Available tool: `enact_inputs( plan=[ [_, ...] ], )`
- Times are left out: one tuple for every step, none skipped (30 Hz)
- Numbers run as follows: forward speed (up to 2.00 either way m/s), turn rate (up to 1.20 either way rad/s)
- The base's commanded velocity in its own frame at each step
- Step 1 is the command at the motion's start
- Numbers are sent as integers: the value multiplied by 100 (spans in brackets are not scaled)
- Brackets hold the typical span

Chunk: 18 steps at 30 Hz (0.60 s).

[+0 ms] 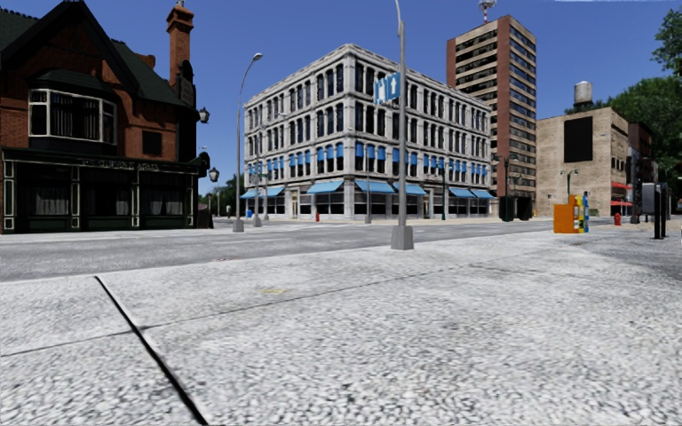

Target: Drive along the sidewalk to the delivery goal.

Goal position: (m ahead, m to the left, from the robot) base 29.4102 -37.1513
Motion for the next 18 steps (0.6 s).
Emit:
enact_inputs(
  plan=[
    [200, -24],
    [200, -29],
    [200, -37],
    [200, -40],
    [200, -40],
    [200, -42],
    [200, -42],
    [200, -42],
    [200, -42],
    [200, -42],
    [200, -42],
    [200, -43],
    [200, -43],
    [200, -45],
    [200, -47],
    [200, -47],
    [200, -47],
    [200, -47]
  ],
)
